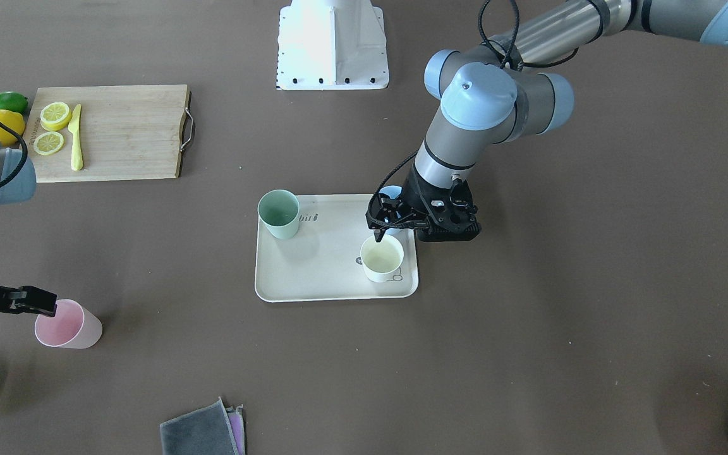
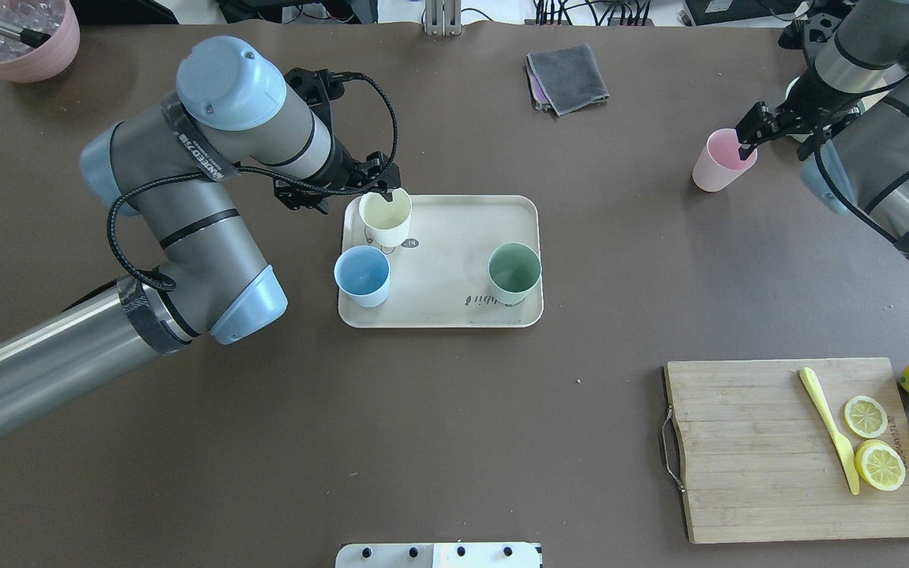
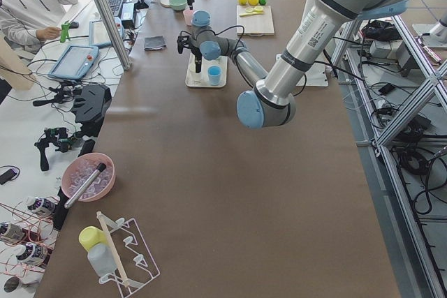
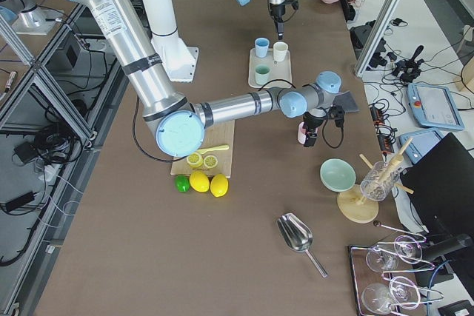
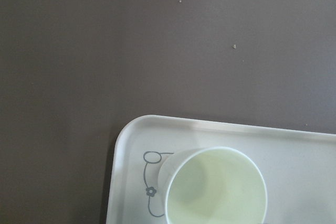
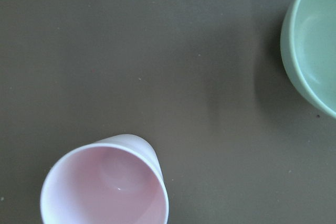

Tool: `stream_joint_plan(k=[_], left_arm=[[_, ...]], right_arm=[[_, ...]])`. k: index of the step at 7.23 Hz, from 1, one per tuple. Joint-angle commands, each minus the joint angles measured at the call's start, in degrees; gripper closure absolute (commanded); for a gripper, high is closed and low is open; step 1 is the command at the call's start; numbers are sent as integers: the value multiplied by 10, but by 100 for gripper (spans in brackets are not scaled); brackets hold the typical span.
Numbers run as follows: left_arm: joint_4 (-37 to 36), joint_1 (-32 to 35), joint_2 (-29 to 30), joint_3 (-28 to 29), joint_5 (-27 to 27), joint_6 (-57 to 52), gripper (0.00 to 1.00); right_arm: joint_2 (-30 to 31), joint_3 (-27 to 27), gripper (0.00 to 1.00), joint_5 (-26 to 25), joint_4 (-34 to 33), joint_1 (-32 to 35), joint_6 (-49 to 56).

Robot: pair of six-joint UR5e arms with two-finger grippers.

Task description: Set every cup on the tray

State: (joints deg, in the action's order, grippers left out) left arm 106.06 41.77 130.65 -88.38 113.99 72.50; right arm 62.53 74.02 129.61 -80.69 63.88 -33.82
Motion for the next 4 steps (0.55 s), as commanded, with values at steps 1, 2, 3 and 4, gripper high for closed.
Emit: stream_joint_plan(k=[1,2,3,4], left_arm=[[-43,23,-1,-39,2,-7,2],[-87,37,-3,-70,3,-33,2],[-108,38,-20,-96,2,-49,2],[-110,44,-42,-127,3,-51,2]], right_arm=[[0,-15,34,1,10,-10,-3],[0,-26,43,1,22,-10,-4],[0,-28,82,2,22,-10,-4],[-2,-28,100,14,21,-12,-4]])
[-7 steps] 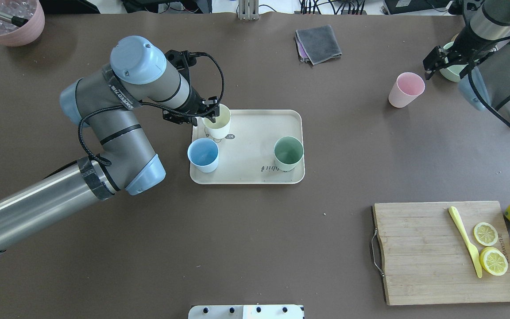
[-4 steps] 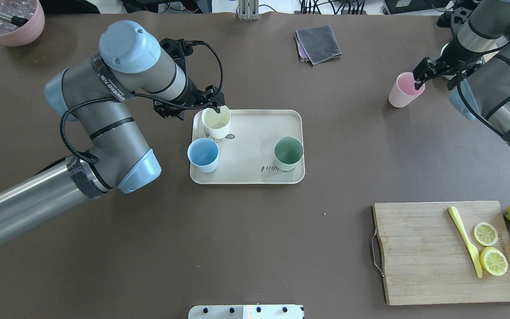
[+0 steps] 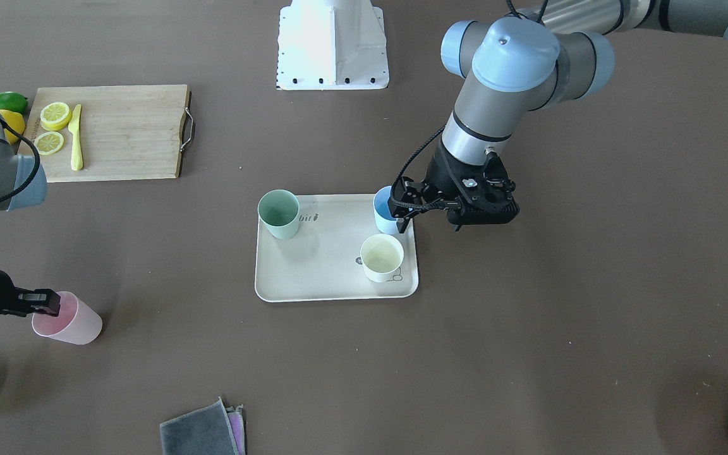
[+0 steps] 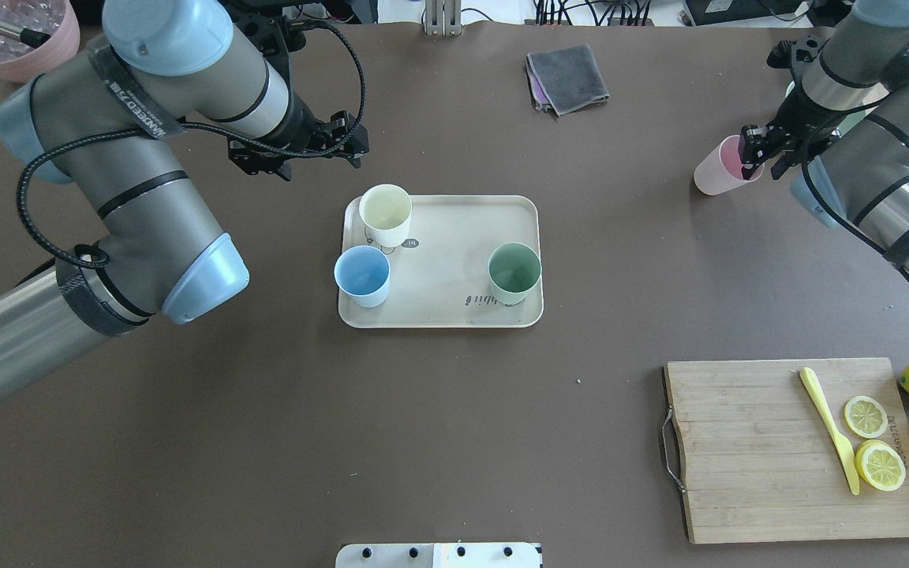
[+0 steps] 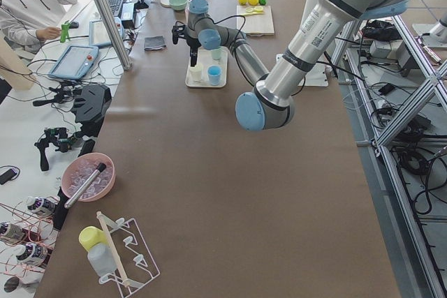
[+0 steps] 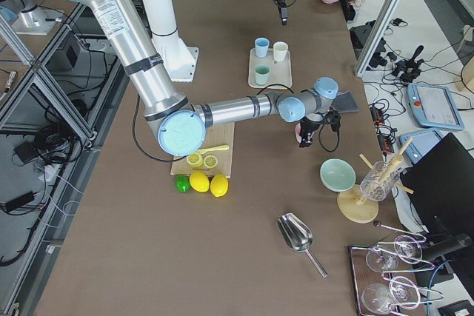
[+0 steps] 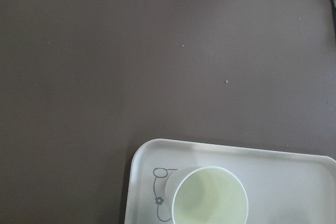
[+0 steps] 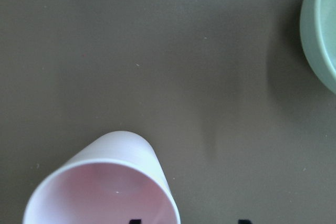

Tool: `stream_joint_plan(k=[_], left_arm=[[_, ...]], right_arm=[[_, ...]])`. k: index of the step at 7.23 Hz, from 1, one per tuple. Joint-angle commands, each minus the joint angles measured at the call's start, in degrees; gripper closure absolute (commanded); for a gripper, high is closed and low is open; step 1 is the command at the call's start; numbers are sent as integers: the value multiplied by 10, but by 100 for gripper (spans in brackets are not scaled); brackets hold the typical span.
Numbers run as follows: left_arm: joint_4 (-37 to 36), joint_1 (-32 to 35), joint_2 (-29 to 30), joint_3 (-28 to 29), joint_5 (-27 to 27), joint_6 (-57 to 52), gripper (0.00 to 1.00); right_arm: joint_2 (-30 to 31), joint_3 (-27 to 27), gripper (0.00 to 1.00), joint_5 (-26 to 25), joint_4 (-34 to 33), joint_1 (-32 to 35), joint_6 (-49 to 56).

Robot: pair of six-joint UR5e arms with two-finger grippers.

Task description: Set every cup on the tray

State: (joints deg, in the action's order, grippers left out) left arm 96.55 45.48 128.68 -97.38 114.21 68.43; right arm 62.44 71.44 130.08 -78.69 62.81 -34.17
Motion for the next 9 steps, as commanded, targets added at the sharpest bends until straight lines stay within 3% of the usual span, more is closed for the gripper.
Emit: stream_joint_plan(k=[1,3,4,5,7,9], left_arm=[[-15,9,-24,-40,0,-10,2],[-15,32,-34,-47,11,-12,2],[-16,65,-88,-86,55,-67,2],[-15,114,-163,-127,94,-146,2],[-15,199,-248,-142,148,-289,2],[-15,242,-283,-136,151,-376,2]], right_arm=[[-11,-3,100,14,0,-1,-5],[-45,4,100,38,-6,1,-35],[-66,14,100,79,-14,5,-57],[-86,32,100,83,-15,-8,-113],[-120,71,100,68,-7,-112,-254],[-144,76,100,20,-7,-181,-291]])
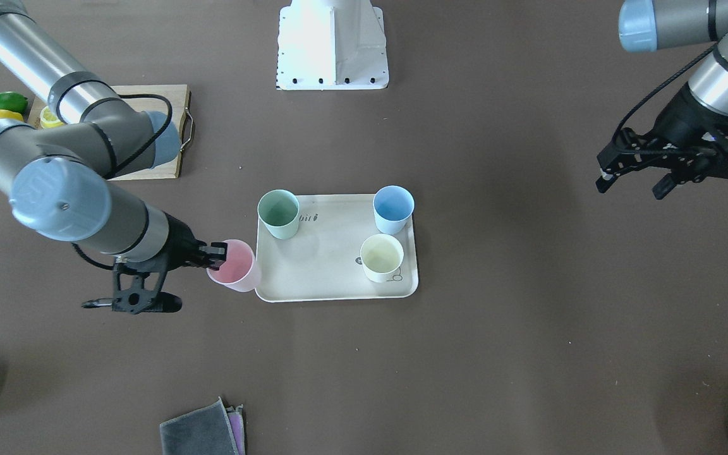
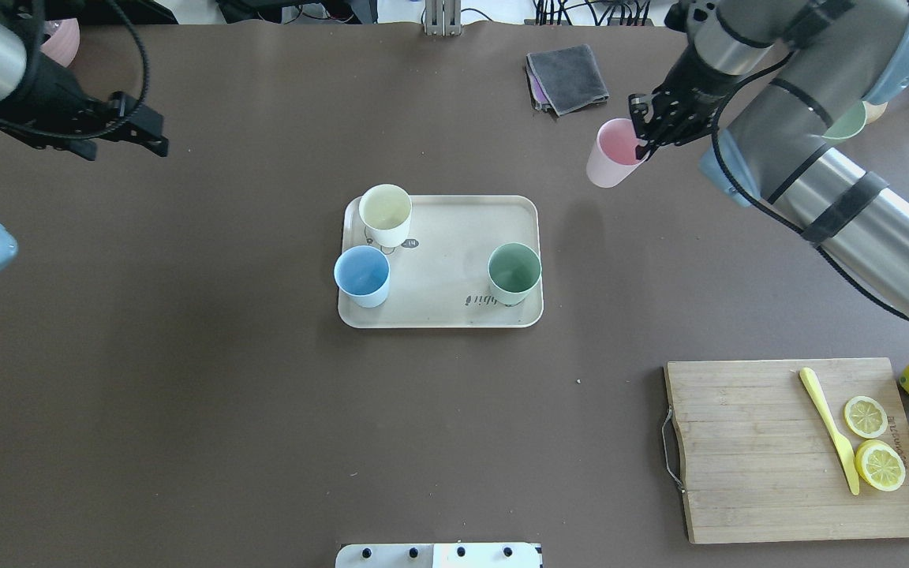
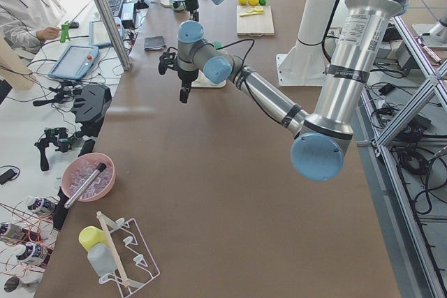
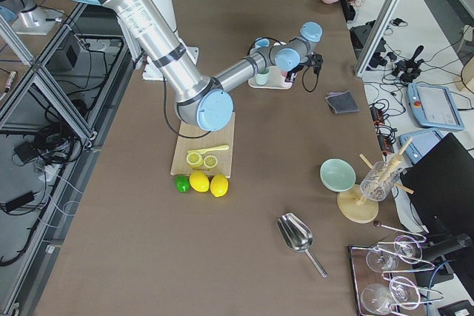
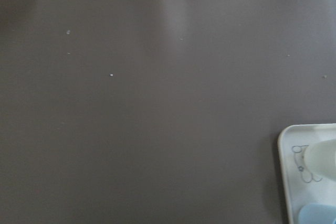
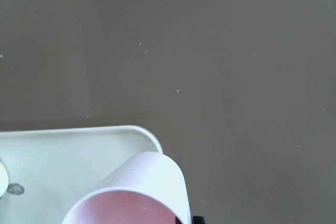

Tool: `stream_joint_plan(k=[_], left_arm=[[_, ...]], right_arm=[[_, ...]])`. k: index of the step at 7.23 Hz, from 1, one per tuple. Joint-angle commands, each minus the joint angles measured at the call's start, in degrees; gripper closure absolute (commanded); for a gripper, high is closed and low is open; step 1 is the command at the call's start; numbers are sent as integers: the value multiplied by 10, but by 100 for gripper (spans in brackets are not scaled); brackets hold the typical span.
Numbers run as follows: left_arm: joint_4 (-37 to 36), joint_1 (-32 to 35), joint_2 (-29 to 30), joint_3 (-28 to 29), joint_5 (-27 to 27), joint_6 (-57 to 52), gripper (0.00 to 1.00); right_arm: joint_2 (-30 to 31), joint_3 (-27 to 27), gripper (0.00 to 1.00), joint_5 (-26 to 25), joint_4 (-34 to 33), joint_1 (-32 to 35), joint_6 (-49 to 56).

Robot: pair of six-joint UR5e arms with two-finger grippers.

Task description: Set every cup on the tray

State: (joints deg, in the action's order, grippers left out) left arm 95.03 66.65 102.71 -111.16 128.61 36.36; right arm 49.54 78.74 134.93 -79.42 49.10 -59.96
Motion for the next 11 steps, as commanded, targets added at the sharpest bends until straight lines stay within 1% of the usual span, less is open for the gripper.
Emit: stream_joint_plan(k=[1,4,5,6,7,8,9,10,11], left_arm=[[0,31,-24,2,7,-55,2],[0,31,-26,-5,7,-52,2],[0,30,-25,-5,7,-49,2],[0,30,-26,-1,7,-49,2],[0,30,-26,3,7,-50,2],[0,31,-28,4,7,-56,2],[0,34,-43,-6,7,-59,2],[1,50,-72,-9,7,-111,2],[0,91,-106,-1,7,-214,2]], right_arm=[[-17,1,100,-35,1,-51,-33],[-23,-3,100,-55,0,-54,-33],[-27,-3,9,-62,0,-54,-33],[-32,-3,0,-63,0,-51,-29],[-32,3,0,-57,0,-33,-24],[-27,5,0,-29,-3,3,-12],[2,18,0,4,-6,52,35],[62,66,0,14,-6,93,87],[130,117,0,15,-7,133,139]])
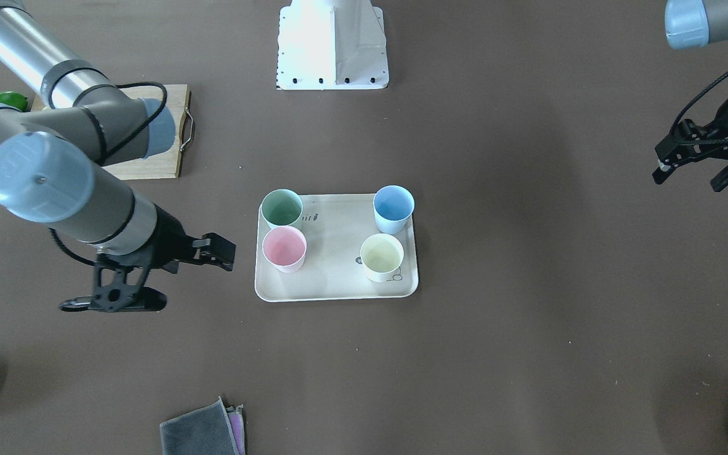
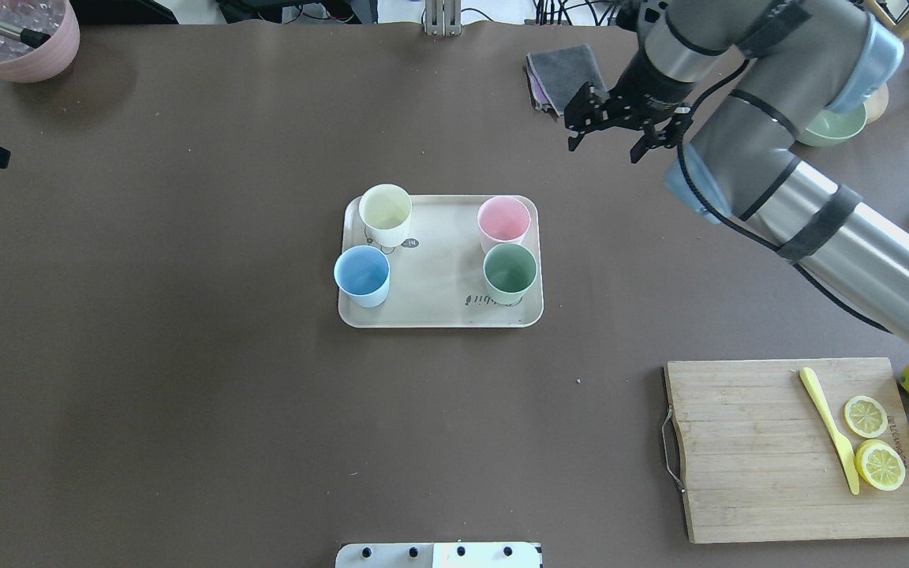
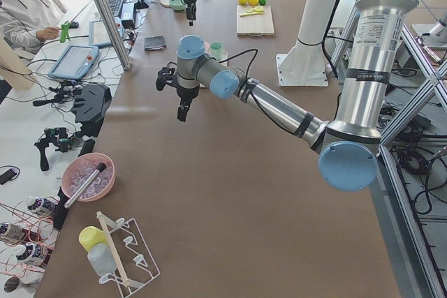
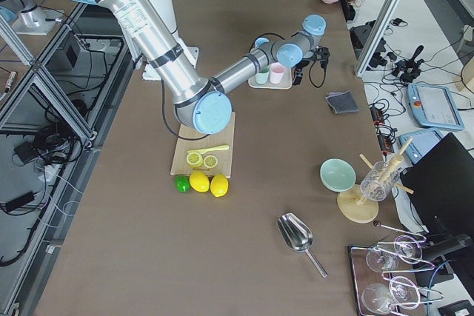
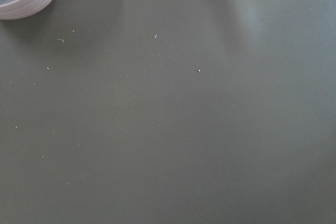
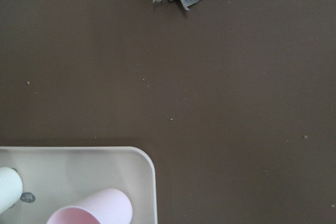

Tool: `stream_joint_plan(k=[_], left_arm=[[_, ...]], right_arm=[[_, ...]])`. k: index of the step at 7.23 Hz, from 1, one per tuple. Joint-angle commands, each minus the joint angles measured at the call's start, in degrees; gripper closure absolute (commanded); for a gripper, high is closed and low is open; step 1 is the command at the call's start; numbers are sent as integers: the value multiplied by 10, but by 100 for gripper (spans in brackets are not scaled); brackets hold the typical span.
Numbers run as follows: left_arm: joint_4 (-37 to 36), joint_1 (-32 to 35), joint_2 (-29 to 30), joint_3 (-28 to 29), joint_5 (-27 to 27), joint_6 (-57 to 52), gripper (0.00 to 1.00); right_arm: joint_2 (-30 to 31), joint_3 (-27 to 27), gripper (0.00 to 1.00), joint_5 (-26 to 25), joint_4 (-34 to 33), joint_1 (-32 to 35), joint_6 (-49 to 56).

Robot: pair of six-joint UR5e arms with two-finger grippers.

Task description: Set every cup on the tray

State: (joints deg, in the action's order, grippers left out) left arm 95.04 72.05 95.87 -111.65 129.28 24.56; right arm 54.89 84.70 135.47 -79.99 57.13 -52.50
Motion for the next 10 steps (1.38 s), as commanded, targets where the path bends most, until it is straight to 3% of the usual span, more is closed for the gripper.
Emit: stream_joint_plan(k=[1,3,4,6,7,10], left_arm=[[-6,87,-57,12,10,-163,2],[-6,181,-131,20,39,-316,2],[-3,229,-155,39,39,-385,2],[-4,253,-181,50,33,-386,2],[4,253,-179,74,38,-387,2],[21,253,-179,74,39,-390,2]], right_arm=[[151,118,0,9,-2,88,139],[266,186,0,12,-24,160,241],[315,200,0,12,-48,204,350],[414,223,0,12,-58,294,494],[420,223,0,12,-59,319,506],[419,210,0,-6,-56,322,492]])
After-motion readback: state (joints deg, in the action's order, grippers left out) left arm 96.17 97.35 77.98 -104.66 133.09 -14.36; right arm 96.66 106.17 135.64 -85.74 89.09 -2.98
